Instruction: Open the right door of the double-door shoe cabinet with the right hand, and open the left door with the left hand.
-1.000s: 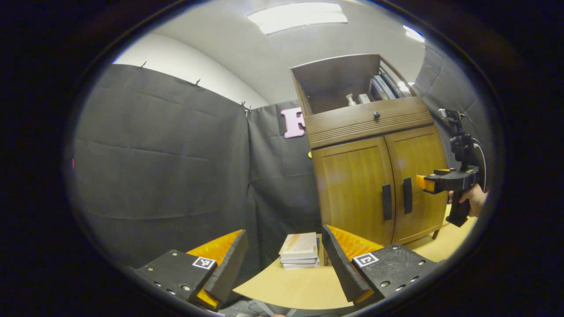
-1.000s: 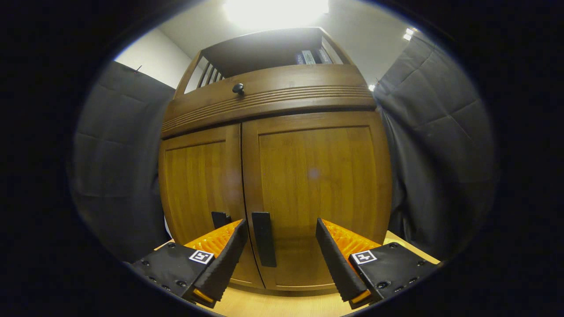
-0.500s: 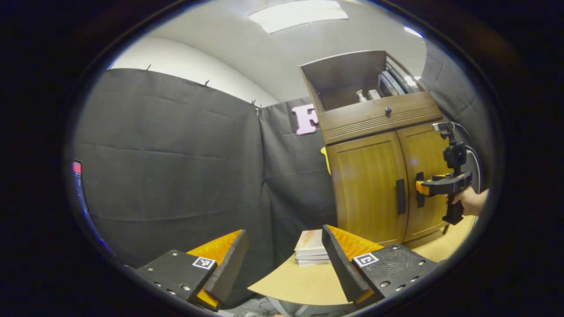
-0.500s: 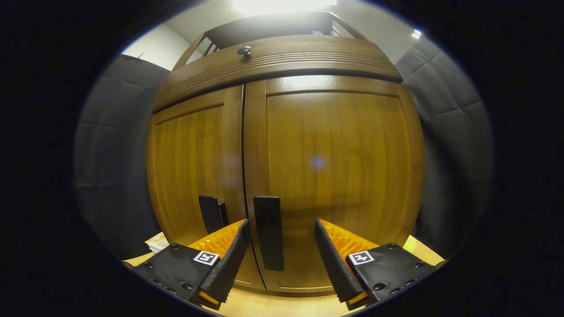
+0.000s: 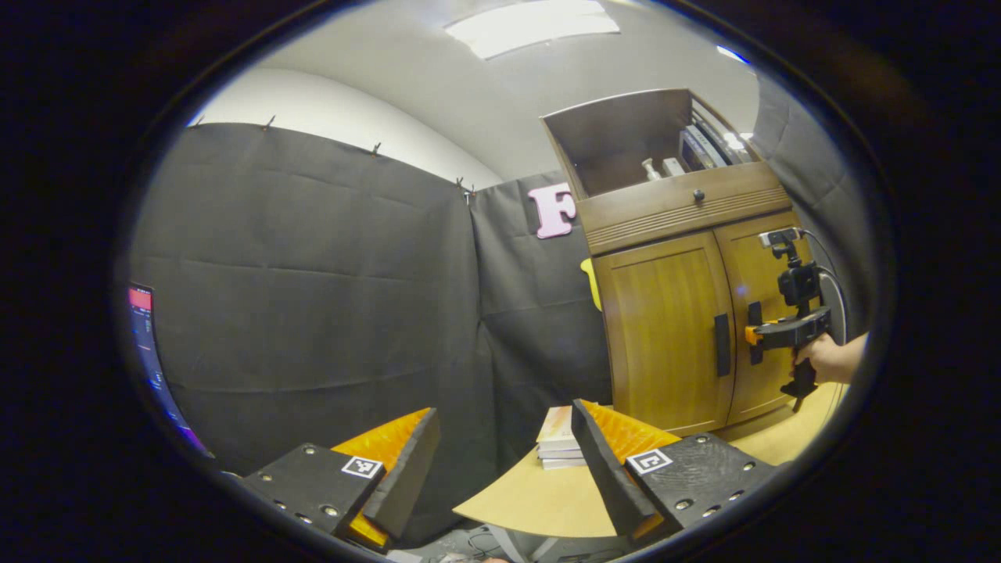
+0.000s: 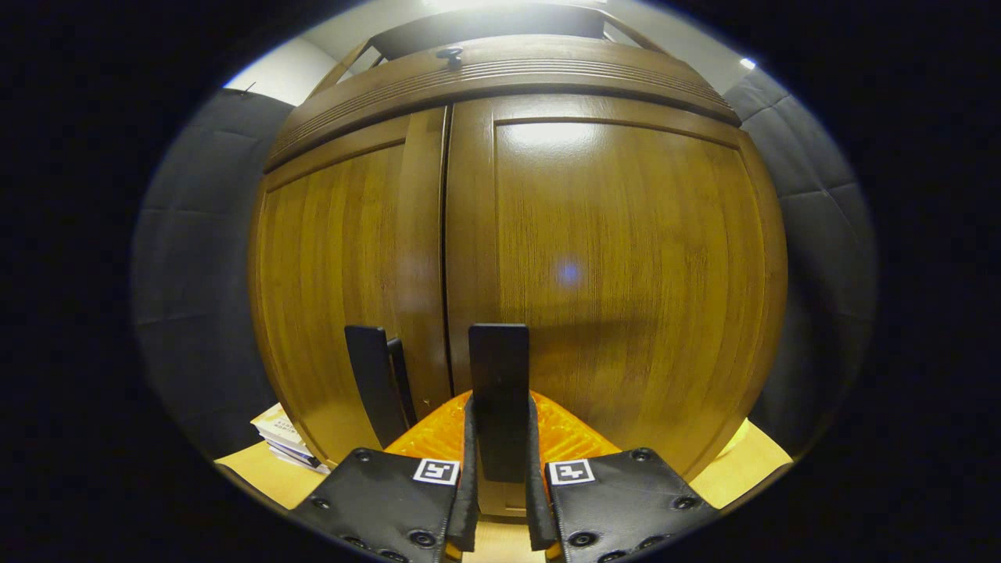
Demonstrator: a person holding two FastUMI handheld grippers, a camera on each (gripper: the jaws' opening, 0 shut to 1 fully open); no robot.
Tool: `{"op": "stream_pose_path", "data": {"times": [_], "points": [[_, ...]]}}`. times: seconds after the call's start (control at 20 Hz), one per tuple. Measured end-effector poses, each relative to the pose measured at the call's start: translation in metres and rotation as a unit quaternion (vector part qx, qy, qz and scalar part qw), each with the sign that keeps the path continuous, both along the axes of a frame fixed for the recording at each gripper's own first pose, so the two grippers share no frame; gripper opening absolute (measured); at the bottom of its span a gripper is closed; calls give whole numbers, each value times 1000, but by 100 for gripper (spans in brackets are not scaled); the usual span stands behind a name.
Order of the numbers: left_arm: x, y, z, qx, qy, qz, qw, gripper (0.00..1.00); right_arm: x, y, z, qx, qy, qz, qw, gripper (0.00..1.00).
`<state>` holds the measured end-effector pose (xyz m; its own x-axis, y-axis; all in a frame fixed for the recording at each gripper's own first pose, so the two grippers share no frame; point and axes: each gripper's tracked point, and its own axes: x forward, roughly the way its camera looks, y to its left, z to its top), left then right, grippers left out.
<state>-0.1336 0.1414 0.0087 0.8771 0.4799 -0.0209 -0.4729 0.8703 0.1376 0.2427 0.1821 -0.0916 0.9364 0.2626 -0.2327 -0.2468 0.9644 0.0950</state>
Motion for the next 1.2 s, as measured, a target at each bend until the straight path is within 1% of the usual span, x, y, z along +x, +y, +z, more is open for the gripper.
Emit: {"op": "stream_pose_path", "data": {"times": [0.05, 0.1, 0.15, 0.35, 0.4, 0.45, 0.5, 0.6, 0.65, 0.7, 0.75, 0.85, 0.9, 1.0, 1.05, 1.1, 1.15, 1.2], "points": [[-1, -1, 0, -1, 0, -1, 1000, 100, -1, 1, -1, 8, 5, 1, 1000, 19], [-1, -1, 1, -1, -1, -4, 1000, 100, -4, 1, 0, 8, 12, 4, 1000, 19], [-1, -2, 1, -1, -3, -6, 1000, 100, -7, 0, 0, 8, 10, 6, 1000, 16], [1, -6, 1, -5, -7, -23, 1000, 100, -22, -5, 2, 14, 15, 16, 1000, 15], [1, -7, 2, -6, -8, -29, 1000, 100, -27, -6, 3, 15, 16, 19, 1000, 19], [1, -9, 3, -8, -9, -35, 999, 100, -33, -8, 4, 17, 17, 23, 999, 16], [1, -11, 4, -10, -10, -41, 999, 100, -40, -10, 4, 19, 18, 27, 999, 16], [2, -14, 5, -14, -12, -55, 998, 100, -50, -14, 7, 23, 20, 35, 999, 19], [1, -15, 4, -16, -13, -62, 998, 97, -55, -16, 7, 24, 21, 38, 999, 19], [0, -17, 6, -18, -15, -69, 997, 97, -61, -19, 8, 25, 22, 40, 999, 19], [0, -18, 6, -19, -17, -77, 997, 100, -66, -23, 10, 24, 22, 43, 999, 19], [-1, -21, 6, -21, -19, -92, 995, 100, -77, -29, 11, 25, 22, 47, 998, 19], [-1, -22, 6, -22, -19, -100, 995, 100, -81, -31, 12, 25, 22, 49, 998, 15], [-1, -25, 6, -26, -21, -115, 993, 100, -92, -40, 14, 20, 21, 51, 998, 15], [-1, -26, 6, -27, -22, -123, 992, 100, -98, -44, 15, 21, 22, 52, 998, 19], [0, -27, 6, -28, -23, -130, 991, 100, -104, -48, 15, 22, 23, 53, 998, 19], [3, -28, 6, -30, -25, -139, 990, 97, -109, -53, 16, 23, 24, 52, 998, 19], [5, -29, 5, -30, -26, -146, 988, 100, -113, -57, 18, 24, 25, 53, 998, 19]]}}
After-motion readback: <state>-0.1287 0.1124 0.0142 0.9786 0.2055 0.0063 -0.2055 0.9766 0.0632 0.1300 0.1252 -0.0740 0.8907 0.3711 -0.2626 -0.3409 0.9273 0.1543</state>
